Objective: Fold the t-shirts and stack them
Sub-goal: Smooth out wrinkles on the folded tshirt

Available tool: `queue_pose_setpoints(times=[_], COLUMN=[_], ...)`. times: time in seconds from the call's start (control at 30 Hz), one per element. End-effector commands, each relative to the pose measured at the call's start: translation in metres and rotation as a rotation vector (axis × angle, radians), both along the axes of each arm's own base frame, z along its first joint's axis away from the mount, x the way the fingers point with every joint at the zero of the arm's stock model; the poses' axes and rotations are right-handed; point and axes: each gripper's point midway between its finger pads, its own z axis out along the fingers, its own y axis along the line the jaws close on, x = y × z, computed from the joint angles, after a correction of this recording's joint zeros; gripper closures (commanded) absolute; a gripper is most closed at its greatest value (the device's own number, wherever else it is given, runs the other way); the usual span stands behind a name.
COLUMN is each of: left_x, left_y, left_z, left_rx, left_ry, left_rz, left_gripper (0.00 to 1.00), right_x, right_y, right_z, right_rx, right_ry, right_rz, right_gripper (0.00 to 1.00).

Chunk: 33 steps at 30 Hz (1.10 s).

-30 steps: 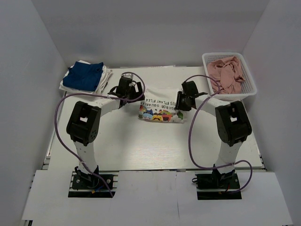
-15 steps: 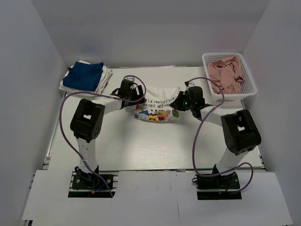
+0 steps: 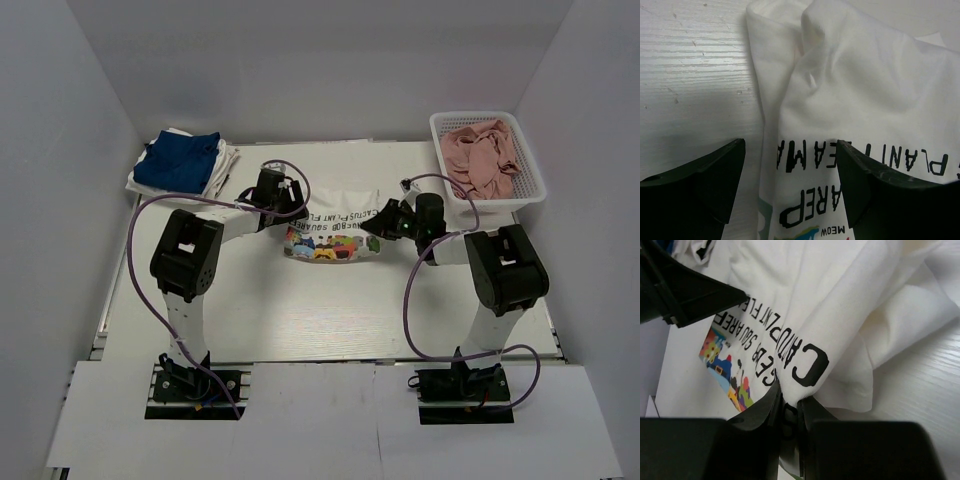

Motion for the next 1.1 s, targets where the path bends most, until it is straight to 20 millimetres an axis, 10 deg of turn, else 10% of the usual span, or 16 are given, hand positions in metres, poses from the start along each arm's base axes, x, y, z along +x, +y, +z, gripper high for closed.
queue_pose_setpoints(times=[0.0,0.27,0.67,0.83,1.07], left_x=[-0.009,-0.008,-0.007,-0.010,-0.011], left_y=[0.017,0.019,0.017,0.016,0.016], left_z=[-0.008,0.000,0.009,0.006,0.005], left_rx=[0.053,0.055,0.062,0.057,0.060], left_ry=[0.053,0.041,0.012,0.016,0.024], left_rz=[0.060,0.068,0.026,0.020,0.019], left_gripper=[0.17,0.18,0.14,0.14,0.14], right_x=[0.007,-0.007,0.007,-0.003,-0.020], right_y=[-0.014,-0.034,-0.045,-0.067,-0.064], right_z=[-0.006,-0.056,0.019,0.010,-0.017], right_rx=[-0.036,-0.095,-0.210,-0.298,-0.306], right_ry=[0.015,0.241,0.094,0.138,0.293], right_rz=[-0.051,-0.102,-0.100,-0.194,-0.211], right_gripper=[1.00,0.64,0.29,0.10,0.10])
